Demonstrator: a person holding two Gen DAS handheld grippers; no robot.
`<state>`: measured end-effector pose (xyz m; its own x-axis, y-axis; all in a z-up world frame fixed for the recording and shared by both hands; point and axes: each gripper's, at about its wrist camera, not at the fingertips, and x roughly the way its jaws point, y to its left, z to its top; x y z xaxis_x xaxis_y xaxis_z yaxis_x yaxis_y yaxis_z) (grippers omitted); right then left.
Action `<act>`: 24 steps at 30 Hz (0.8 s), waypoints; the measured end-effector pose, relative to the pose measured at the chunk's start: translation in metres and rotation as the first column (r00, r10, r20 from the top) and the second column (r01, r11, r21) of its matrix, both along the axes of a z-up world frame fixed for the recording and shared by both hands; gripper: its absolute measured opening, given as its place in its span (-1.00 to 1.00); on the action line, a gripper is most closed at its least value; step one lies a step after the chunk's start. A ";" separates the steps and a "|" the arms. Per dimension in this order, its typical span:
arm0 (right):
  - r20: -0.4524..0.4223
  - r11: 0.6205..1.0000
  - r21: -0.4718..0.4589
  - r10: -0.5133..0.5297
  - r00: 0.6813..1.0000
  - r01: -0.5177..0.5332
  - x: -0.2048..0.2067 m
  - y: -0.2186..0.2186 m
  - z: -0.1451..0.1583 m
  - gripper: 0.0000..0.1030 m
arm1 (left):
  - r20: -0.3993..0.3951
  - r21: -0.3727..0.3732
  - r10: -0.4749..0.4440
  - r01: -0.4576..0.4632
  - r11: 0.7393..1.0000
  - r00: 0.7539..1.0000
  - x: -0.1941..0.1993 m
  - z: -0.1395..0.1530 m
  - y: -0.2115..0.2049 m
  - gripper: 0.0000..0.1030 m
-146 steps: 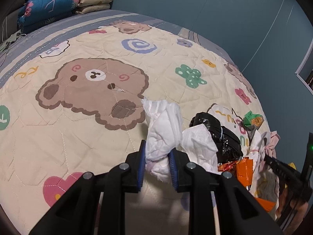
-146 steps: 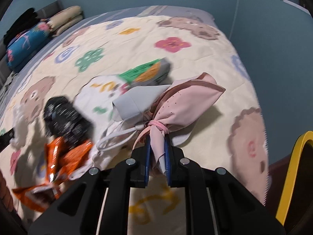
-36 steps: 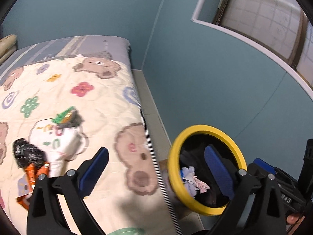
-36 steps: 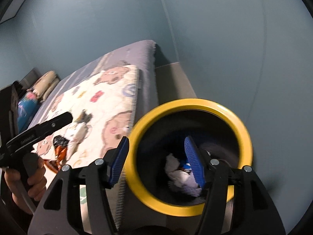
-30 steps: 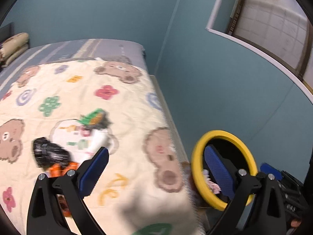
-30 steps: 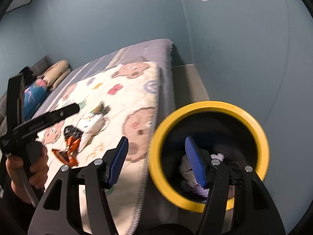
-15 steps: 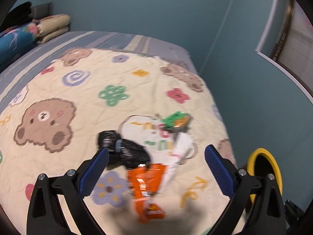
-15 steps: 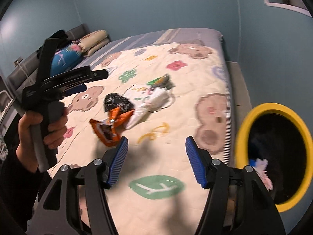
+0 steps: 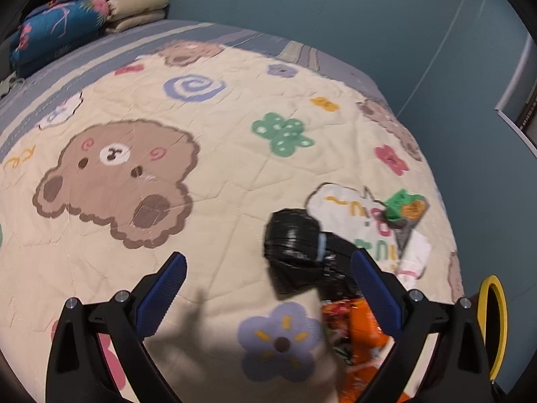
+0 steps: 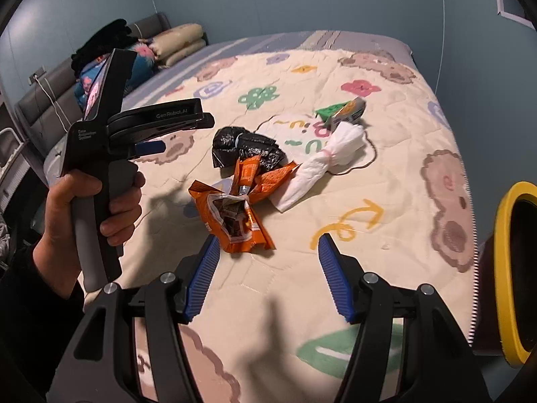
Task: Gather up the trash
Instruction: 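Move both tools back over the remaining trash on the bed, then grasp the black plastic bag with left tool while right tool grasps orange wrapper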
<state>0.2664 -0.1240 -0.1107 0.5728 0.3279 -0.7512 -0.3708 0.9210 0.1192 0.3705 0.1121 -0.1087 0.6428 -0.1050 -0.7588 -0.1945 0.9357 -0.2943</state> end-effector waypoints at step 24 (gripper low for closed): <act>-0.068 0.998 -0.052 0.026 0.997 -0.029 0.020 0.057 -0.022 0.30 | -0.020 -0.043 0.006 -0.007 0.999 1.000 0.024 -0.022 0.016 0.84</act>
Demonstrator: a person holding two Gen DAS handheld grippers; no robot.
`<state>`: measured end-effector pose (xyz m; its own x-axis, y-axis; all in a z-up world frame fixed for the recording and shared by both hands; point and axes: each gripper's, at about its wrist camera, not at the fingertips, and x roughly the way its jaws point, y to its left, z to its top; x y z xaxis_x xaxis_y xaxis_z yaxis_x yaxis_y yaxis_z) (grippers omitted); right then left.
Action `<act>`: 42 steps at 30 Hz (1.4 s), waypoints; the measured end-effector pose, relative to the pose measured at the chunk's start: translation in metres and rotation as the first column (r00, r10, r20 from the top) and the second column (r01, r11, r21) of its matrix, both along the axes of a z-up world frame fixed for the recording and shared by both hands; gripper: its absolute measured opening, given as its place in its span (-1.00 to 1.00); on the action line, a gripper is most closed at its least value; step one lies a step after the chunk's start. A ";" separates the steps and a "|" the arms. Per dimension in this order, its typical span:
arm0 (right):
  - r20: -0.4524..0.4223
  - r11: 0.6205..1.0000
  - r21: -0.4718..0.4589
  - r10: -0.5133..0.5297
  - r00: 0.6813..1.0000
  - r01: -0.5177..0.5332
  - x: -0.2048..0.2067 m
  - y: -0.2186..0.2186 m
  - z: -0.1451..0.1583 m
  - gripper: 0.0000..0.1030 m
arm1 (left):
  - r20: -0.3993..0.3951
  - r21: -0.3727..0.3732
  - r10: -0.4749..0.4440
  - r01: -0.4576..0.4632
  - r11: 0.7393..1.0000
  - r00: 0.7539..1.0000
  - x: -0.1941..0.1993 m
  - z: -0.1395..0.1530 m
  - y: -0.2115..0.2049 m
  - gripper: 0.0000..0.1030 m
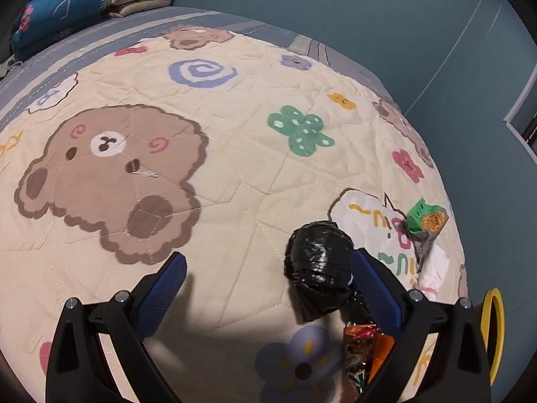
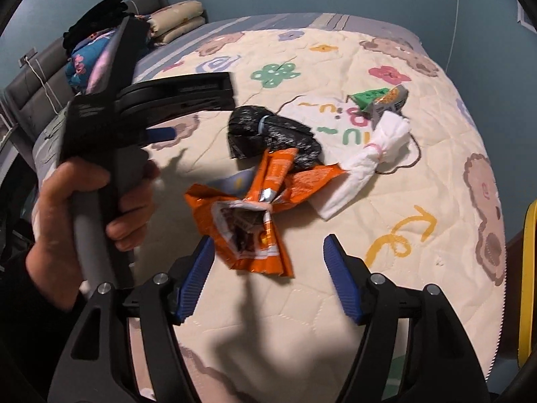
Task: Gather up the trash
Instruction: 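Grasp the black plastic bag with left tool while right tool grasps orange wrapper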
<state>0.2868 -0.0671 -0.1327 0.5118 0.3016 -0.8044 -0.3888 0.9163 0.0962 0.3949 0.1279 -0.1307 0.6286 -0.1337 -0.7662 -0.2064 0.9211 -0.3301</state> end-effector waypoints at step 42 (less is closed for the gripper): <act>-0.019 0.970 -0.080 -0.231 0.973 0.229 0.069 -0.061 -0.029 -0.61 | 0.042 -0.119 -0.033 0.038 0.992 0.999 -0.010 -0.003 0.004 -0.68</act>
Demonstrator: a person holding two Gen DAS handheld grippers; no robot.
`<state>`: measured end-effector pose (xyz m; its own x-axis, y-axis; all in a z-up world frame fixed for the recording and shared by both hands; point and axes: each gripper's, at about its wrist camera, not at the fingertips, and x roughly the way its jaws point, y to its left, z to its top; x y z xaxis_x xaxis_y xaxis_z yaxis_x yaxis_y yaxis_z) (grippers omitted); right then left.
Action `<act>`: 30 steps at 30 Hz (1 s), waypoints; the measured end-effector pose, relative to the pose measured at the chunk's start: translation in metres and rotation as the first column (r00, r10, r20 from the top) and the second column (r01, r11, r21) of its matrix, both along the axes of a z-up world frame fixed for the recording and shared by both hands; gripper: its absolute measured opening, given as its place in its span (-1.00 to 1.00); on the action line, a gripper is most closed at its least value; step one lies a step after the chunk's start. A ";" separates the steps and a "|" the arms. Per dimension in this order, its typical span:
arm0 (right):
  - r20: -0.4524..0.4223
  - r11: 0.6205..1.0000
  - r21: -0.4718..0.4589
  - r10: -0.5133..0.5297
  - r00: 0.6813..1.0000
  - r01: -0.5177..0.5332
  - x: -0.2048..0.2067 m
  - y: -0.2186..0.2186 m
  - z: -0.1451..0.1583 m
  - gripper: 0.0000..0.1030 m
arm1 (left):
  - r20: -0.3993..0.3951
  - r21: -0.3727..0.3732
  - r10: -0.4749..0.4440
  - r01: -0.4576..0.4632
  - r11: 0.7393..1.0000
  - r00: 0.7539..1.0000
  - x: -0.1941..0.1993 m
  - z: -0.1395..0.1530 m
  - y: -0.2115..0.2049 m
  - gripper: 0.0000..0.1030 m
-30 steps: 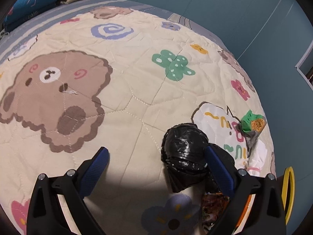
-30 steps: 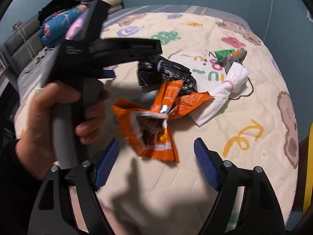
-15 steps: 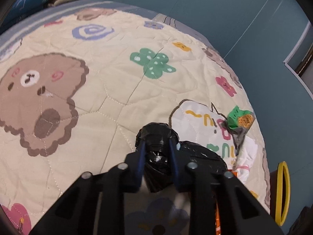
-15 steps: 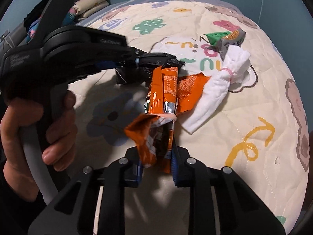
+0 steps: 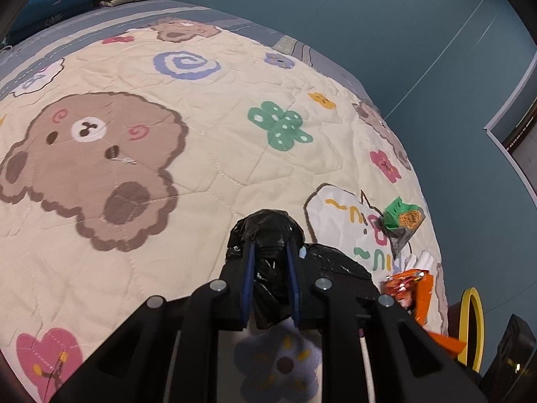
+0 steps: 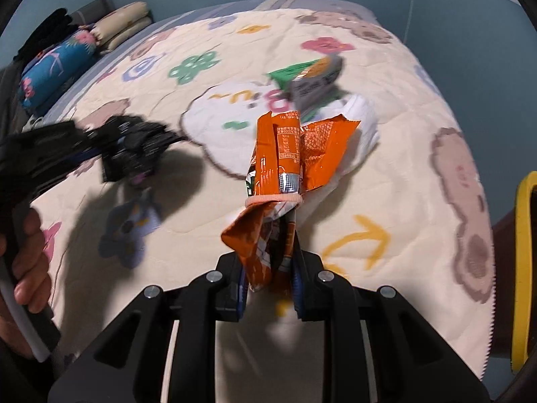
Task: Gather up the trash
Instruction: 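Grasp the black plastic bag with left tool while right tool grasps orange wrapper, then carry bag and wrapper over the yellow bin and open both tools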
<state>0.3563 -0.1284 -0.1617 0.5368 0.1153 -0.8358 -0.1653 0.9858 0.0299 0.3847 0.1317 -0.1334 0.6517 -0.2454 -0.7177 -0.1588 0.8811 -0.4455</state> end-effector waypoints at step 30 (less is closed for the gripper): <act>0.309 0.988 0.124 -0.128 0.942 0.094 -0.109 -0.125 0.163 -0.61 | 0.181 0.039 -0.033 0.027 0.999 0.983 -0.075 0.110 -0.050 -0.69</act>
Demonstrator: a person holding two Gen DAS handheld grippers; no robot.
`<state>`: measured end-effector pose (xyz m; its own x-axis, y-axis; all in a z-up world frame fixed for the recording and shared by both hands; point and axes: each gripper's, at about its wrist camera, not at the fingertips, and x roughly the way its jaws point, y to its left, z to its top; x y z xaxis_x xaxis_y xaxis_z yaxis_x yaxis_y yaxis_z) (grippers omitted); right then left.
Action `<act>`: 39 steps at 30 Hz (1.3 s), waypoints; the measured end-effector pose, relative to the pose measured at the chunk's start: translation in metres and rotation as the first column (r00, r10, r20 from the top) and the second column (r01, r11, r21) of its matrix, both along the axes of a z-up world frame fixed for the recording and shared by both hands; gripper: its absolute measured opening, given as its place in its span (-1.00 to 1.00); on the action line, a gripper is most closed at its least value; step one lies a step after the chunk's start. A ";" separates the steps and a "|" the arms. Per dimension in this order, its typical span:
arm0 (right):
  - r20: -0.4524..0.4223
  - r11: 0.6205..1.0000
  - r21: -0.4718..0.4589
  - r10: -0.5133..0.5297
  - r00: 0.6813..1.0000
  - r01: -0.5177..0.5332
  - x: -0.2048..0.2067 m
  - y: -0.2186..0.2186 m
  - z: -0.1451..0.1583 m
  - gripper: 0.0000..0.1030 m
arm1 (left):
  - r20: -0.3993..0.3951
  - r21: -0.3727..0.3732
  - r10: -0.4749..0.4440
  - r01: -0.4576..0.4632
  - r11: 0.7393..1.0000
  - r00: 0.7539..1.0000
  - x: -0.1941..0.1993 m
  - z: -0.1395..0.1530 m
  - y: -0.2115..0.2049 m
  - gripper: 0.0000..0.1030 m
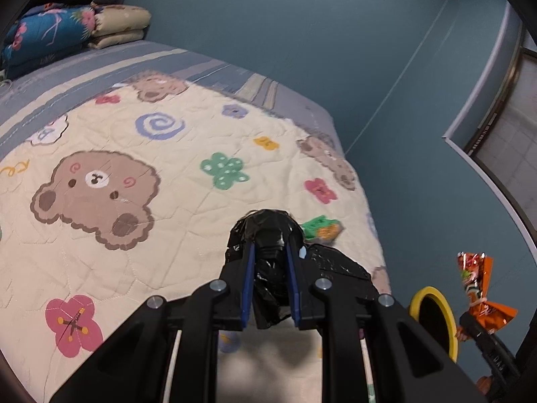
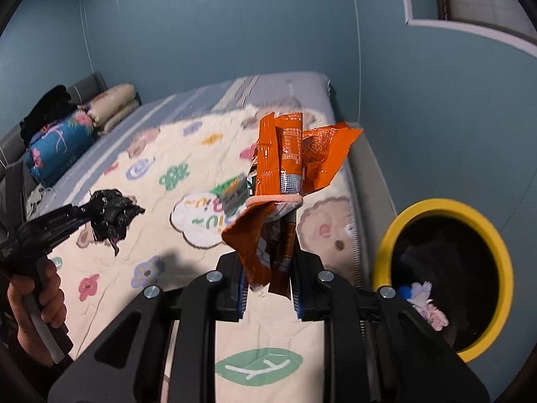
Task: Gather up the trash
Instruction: 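Carry bag and wrapper over the yellow bin and open both tools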
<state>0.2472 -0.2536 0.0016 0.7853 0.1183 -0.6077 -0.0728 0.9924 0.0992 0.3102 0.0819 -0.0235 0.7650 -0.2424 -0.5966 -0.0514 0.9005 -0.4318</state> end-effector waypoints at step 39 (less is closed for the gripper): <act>0.057 0.954 0.095 -0.291 0.955 0.285 -0.058 -0.212 0.007 -0.61 | 0.095 0.182 -0.517 0.496 0.849 0.851 -0.013 0.054 -0.292 -0.68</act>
